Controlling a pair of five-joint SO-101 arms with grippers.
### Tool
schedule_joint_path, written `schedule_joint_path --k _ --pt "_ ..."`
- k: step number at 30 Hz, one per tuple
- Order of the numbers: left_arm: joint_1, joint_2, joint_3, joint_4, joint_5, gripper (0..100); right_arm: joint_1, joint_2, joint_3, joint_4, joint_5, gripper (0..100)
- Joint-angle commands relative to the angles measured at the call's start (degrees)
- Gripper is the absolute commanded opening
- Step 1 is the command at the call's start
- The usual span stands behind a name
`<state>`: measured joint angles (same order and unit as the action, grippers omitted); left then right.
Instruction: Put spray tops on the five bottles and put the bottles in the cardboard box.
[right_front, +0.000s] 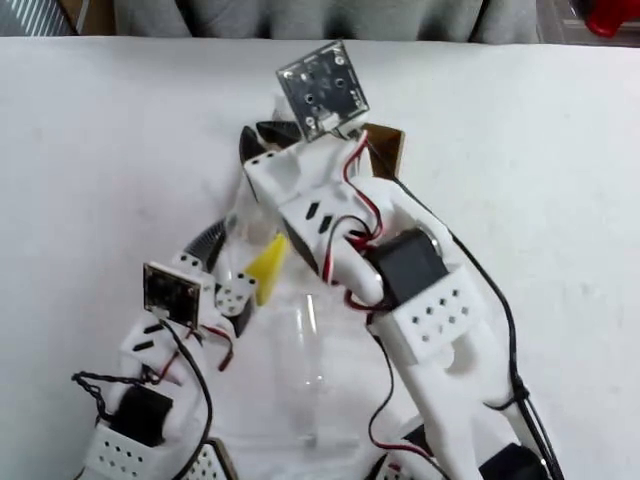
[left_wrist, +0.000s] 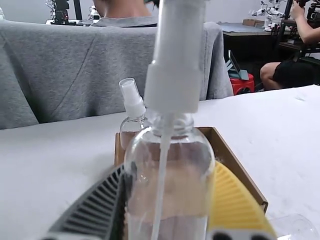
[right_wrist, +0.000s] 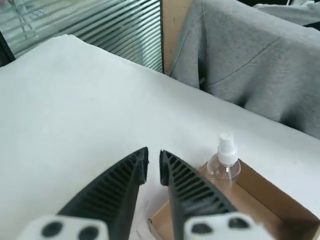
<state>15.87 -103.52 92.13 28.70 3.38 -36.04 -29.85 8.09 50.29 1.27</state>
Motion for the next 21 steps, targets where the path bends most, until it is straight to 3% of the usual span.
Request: schedule_joint_path --k 1,10,18,21 --pt "-2.2 -0.9 -1.1 -2.1 0.3 2 0.7 -3.6 -2.3 -1.4 -0.4 1.8" --pt "-5.8 -0.7 -4.2 -1.6 1.1 2 0.8 -4.2 -2.2 -1.1 -0.4 1.8" --pt "-12.5 -0.6 -11.5 4.7 9.0 2 0.8 -4.1 -2.0 0.0 -0.4 1.5" --pt "-12.6 -0.6 -12.7 5.8 9.8 2 0.4 -4.1 -2.0 2.6 4.5 1.5"
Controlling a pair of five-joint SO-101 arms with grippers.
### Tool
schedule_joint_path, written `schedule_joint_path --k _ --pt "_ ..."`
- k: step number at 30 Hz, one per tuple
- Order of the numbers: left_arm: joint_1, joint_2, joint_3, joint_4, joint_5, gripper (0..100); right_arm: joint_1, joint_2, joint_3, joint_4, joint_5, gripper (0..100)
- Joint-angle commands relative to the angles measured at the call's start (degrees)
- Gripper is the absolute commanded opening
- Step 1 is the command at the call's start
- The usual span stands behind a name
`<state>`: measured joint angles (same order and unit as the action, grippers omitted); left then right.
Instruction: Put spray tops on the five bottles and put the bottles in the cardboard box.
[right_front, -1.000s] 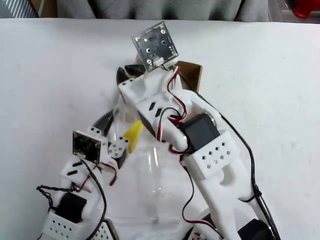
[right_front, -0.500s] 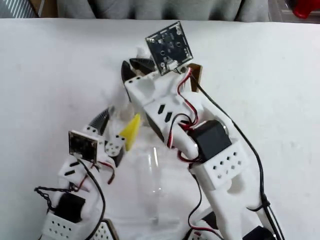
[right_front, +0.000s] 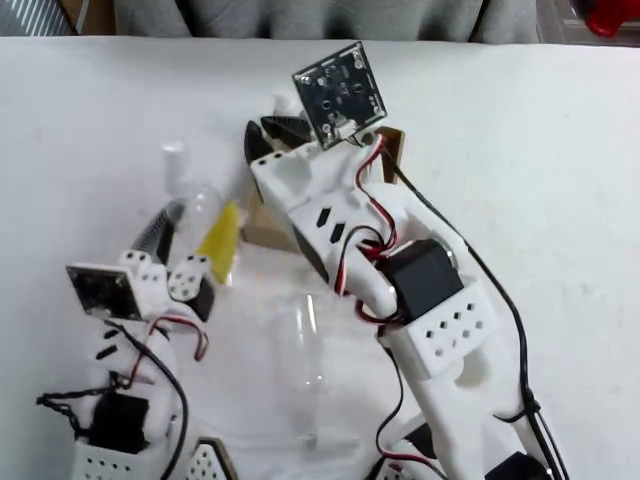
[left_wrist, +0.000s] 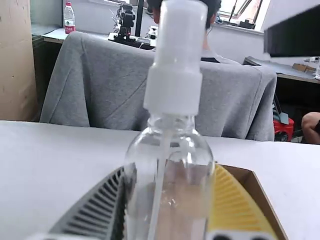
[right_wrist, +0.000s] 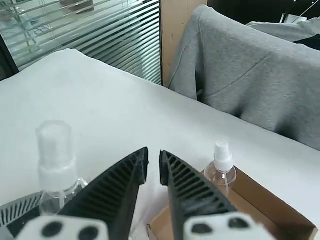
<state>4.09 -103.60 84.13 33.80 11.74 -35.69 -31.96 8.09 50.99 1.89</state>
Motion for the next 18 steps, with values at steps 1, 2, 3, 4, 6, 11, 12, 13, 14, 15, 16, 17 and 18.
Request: schedule_joint_path --k 1,2,3,4,6,11,12,13,14,15,16,17,18 --pt "-0.9 -0.5 -4.7 0.6 1.6 2 0.0 -2.1 -2.0 3.0 5.8 1.5" --pt "-0.9 -0.4 -4.8 0.6 1.6 2 0.0 -2.2 -2.0 4.2 7.4 1.5" --pt "-0.9 0.1 -5.0 0.6 1.6 2 0.0 -2.4 -2.0 5.1 8.6 1.5" --pt "-0.9 1.3 -5.8 0.6 1.6 2 0.0 -2.5 -2.0 5.6 9.2 1.5" --pt "-0.9 5.5 -8.4 0.7 1.6 2 0.0 -2.5 -2.0 6.5 9.8 1.5" --pt "-1.0 22.1 -17.4 1.0 4.1 2 -1.8 -2.5 -2.0 9.1 9.9 1.5" --pt "-1.4 24.8 -18.8 0.8 5.6 2 -2.4 -2.5 -2.0 10.4 9.9 1.5" --pt "-2.3 27.2 -20.0 0.7 7.0 2 -3.5 -2.5 -2.0 11.6 10.0 1.5" --pt "-3.1 29.0 -21.4 0.6 8.6 2 -4.7 -2.5 -2.0 13.1 10.0 1.5" --pt "-4.2 30.5 -22.8 0.6 10.5 2 -5.9 -2.5 -2.0 14.6 10.0 1.5" --pt "-5.1 31.8 -24.1 0.7 12.3 2 -7.1 -2.4 -2.0 16.2 10.0 1.5" --pt "-5.7 32.7 -25.3 1.0 14.0 2 -8.2 -2.3 -2.0 17.5 10.0 1.5" --pt "-6.0 33.4 -26.4 1.1 15.4 2 -9.4 -2.3 -2.0 18.4 10.0 1.5"
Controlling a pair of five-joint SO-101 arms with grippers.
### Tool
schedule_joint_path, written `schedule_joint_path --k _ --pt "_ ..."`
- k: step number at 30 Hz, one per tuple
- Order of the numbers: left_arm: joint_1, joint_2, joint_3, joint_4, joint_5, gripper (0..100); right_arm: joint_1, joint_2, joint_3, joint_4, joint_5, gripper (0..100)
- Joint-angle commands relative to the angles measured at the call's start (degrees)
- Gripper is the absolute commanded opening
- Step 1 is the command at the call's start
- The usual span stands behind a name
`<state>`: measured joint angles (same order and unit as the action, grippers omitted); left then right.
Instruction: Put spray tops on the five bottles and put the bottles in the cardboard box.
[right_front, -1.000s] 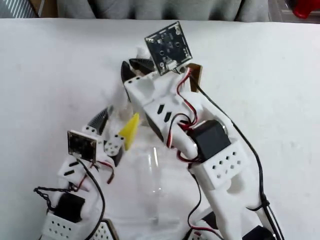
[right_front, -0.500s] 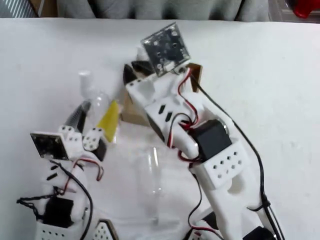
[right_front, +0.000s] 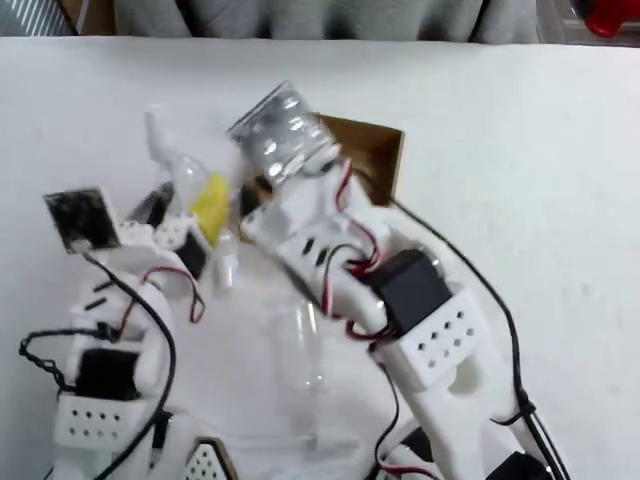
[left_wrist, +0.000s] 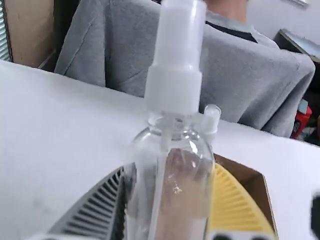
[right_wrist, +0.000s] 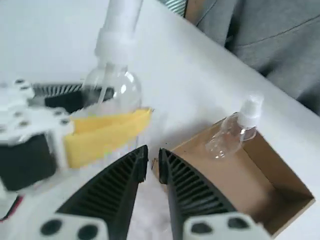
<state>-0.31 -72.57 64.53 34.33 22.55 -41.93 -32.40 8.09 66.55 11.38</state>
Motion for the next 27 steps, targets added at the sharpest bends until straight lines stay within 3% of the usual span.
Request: schedule_joint_path --k 1,6,10,20,27 --pt "-1.8 2.8 -7.6 0.5 5.6 2 -4.2 -1.9 -1.9 3.6 0.5 1.5" --pt "-1.8 3.4 -11.5 2.8 8.1 2 -8.3 -2.1 4.0 3.7 3.1 1.5" --pt "-1.7 3.3 -13.3 4.4 8.2 2 -10.2 -2.1 12.8 -5.8 10.2 1.5" --pt "-1.8 3.2 -13.2 4.2 8.1 2 -14.7 -2.1 27.7 -31.6 8.4 1.5" --pt "-5.9 2.5 -12.9 4.7 8.0 2 -12.2 -2.2 31.0 -39.8 8.9 1.5"
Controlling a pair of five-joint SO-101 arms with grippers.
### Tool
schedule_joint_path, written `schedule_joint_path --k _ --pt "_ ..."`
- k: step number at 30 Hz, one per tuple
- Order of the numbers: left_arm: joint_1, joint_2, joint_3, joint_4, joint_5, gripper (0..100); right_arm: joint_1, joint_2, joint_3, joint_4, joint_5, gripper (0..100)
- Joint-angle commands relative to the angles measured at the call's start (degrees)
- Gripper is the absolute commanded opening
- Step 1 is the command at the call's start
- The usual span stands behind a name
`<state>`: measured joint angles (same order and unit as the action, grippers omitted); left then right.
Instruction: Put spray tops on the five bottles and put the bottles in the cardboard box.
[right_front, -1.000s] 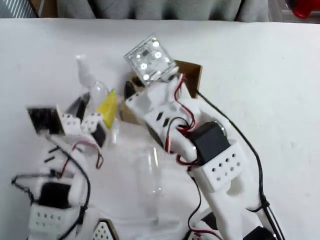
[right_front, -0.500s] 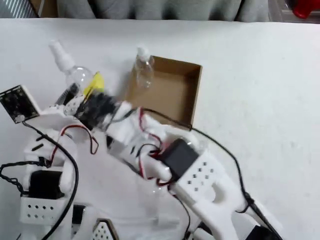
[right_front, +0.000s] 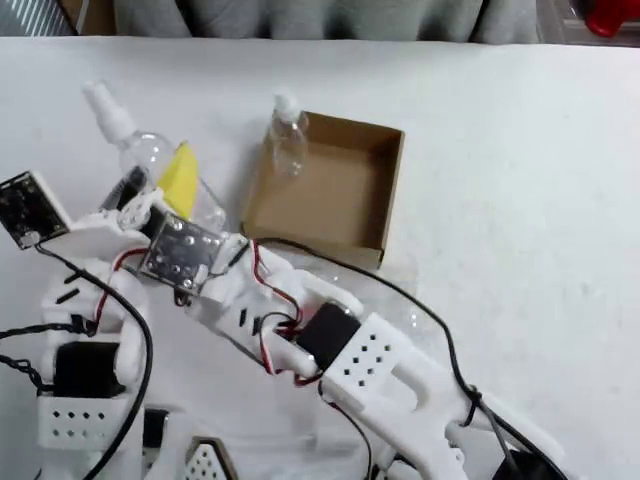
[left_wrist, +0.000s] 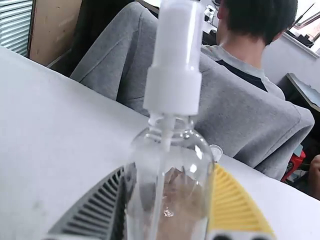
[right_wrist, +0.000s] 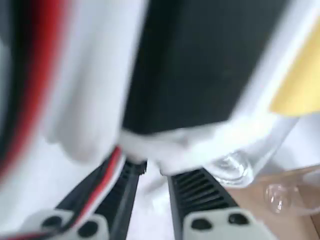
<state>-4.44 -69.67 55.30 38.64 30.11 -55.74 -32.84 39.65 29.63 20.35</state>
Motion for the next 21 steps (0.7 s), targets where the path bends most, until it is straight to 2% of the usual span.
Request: schedule_joint_path --k 1,10,16,21 --pt "-2.1 -1.2 -3.5 0.4 0.4 2 2.2 -1.7 -0.5 -2.9 -0.1 1.5" --pt "-1.6 -14.1 -0.1 4.0 0.4 2 4.3 -1.5 -0.6 -4.0 -0.1 1.5" --pt "-1.6 -14.6 1.4 4.4 0.4 2 6.8 -1.5 -0.6 -9.4 -0.1 1.5" --pt "-1.6 -14.5 2.6 3.4 0.4 2 7.6 -1.6 -0.6 -9.3 -0.1 1.5"
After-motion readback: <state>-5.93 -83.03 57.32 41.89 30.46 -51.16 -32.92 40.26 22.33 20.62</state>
